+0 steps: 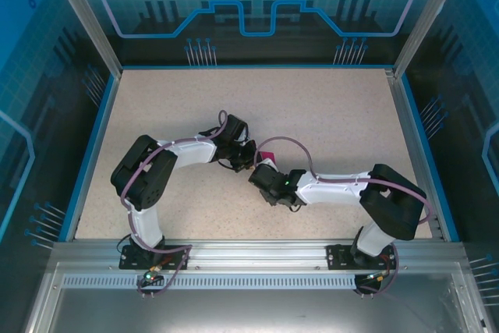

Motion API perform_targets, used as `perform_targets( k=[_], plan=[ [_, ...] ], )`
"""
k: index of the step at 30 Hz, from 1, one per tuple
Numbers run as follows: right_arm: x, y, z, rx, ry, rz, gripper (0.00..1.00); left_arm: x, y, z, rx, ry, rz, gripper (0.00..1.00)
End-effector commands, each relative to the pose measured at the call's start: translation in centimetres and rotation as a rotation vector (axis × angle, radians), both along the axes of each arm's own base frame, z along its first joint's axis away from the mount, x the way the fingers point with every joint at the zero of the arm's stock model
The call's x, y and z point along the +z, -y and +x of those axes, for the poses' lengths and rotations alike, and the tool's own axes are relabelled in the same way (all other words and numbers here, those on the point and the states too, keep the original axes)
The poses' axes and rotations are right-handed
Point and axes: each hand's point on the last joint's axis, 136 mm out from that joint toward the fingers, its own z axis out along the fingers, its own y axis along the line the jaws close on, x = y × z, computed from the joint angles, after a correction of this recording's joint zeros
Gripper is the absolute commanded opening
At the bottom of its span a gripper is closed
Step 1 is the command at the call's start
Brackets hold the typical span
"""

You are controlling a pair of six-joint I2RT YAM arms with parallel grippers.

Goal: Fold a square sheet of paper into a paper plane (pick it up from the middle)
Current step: Fold the wing for the fifth time at the center of the table.

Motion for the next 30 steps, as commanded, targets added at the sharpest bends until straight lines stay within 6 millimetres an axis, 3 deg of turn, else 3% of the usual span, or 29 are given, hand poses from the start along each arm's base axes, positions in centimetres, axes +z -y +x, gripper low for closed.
perform_targets(
  k=[1,12,22,28,30],
  plan=[
    [0.8,-0.8,0.0,0.009,0.031,0.033,0.24,1.3,0.4,0.3,-0.001,0.019,-0.002,0.02],
    [1.6,-1.9,0.9,0.003,0.041,0.081,0.27,1.2,0.4,0.2,-0.007,0.015,-0.005,0.02],
    [0.7,-1.5,0.6,-0.004,0.010,0.092,0.16,1.2,0.4,0.2,-0.008,0.015,-0.005,0.04],
    [0.5,-1.5,0.5,-0.006,-0.010,0.132,0.12,1.8,0.0,0.3,0.006,0.032,0.012,0.17],
    [0.5,-1.5,0.4,-0.002,-0.020,0.158,0.12,2.0,-0.5,0.4,0.022,0.044,0.033,0.35]
  ],
)
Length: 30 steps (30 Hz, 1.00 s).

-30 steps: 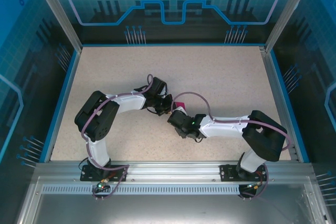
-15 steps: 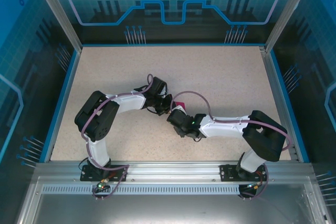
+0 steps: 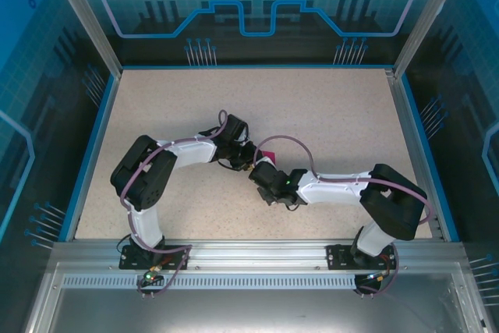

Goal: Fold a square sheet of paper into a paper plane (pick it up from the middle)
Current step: Fold the wing for the fifth time at the center of the table.

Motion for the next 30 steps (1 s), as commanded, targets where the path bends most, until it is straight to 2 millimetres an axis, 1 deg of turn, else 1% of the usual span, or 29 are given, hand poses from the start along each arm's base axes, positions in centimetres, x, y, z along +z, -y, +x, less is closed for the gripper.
perform_targets(
  k=[1,3,6,10,13,18,23,30],
  plan=[
    [0.4,-0.3,0.0,-0.001,-0.020,0.084,0.12,2.2,-0.6,0.5,0.028,0.045,0.026,0.40],
    [0.4,-0.6,-0.2,0.010,-0.042,0.130,0.12,2.6,-1.2,0.6,0.041,0.058,0.045,0.48],
    [0.3,-0.8,-0.3,0.021,-0.069,0.185,0.12,3.1,-2.3,0.6,0.072,0.075,0.082,0.55],
    [0.2,-0.9,-0.3,0.017,-0.110,0.274,0.12,3.5,-4.0,0.5,0.117,0.090,0.121,0.60],
    [0.0,-0.9,-0.3,0.012,-0.141,0.343,0.12,3.5,-4.9,0.2,0.143,0.098,0.132,0.61],
    [-0.4,-0.6,-0.3,-0.006,-0.189,0.411,0.14,3.7,-5.1,-0.1,0.145,0.105,0.123,0.61],
    [-0.5,-0.4,-0.2,-0.021,-0.212,0.448,0.17,3.8,-4.4,-0.2,0.130,0.103,0.088,0.61],
    [-1.1,0.0,-0.2,-0.063,-0.271,0.536,0.16,3.4,-4.2,-0.3,0.127,0.085,0.081,0.60]
  ],
)
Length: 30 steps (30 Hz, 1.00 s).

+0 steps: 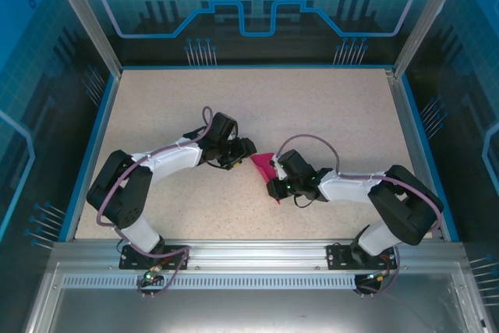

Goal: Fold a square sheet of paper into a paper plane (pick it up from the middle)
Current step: Fold the wing for the fifth time at the center of the table.

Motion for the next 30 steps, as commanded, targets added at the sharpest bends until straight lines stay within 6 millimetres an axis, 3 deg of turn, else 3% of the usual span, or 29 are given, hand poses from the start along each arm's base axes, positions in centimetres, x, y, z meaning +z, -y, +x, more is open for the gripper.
perform_targets(
  k=[1,10,14,23,30],
  plan=[
    [0.1,-0.1,-0.2,-0.021,-0.048,0.096,0.16,0.1,0.1,-0.4,0.004,-0.016,-0.024,0.60],
    [-0.8,0.8,-0.4,-0.083,-0.114,0.184,0.19,-0.1,0.5,-0.8,-0.001,-0.027,-0.034,0.60],
    [-0.7,0.7,-0.2,-0.100,-0.158,0.281,0.15,0.1,0.9,-0.8,-0.008,-0.025,-0.048,0.59],
    [-1.6,0.3,0.4,-0.127,-0.300,0.451,0.10,-0.3,1.2,-1.4,-0.019,-0.027,-0.063,0.45],
    [-2.8,1.2,0.2,-0.163,-0.340,0.389,0.12,-0.3,2.3,-1.9,-0.054,-0.020,-0.111,0.36]
  ],
)
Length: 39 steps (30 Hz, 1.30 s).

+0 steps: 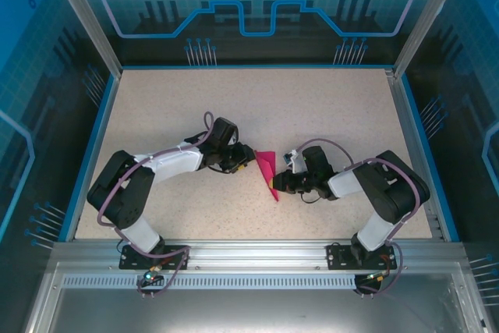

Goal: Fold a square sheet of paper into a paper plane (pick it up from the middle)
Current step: Fold the wing for the fifth time at the center of the table.

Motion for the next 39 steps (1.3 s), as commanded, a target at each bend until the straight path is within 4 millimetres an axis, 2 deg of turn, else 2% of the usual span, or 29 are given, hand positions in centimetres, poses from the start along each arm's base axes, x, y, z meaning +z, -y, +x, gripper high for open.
perform_targets(
  k=[1,9,15,20,24,32,39],
  plan=[
    [-2.9,1.3,-0.8,-0.032,-0.088,-0.097,0.12,0.7,1.5,-0.5,-0.040,0.011,-0.068,0.34],
    [-3.4,1.8,-0.9,-0.043,-0.097,-0.137,0.13,1.4,5.9,-0.4,-0.127,0.026,-0.186,0.32],
    [-3.5,2.1,-0.9,-0.051,-0.100,-0.154,0.14,0.8,7.3,0.2,-0.152,0.022,-0.200,0.32],
    [-3.0,2.0,-0.7,-0.055,-0.095,-0.149,0.15,-0.6,7.3,0.4,-0.154,0.002,-0.172,0.31],
    [-1.5,1.5,-0.2,-0.051,-0.071,-0.134,0.18,-1.7,7.1,0.1,-0.156,-0.018,-0.149,0.31],
    [0.2,1.1,0.6,-0.058,-0.041,-0.127,0.22,-1.6,6.9,0.1,-0.162,-0.011,-0.141,0.31],
    [0.4,0.9,0.0,-0.035,-0.053,-0.107,0.10,-0.9,7.0,0.4,-0.166,0.010,-0.147,0.32]
  ],
)
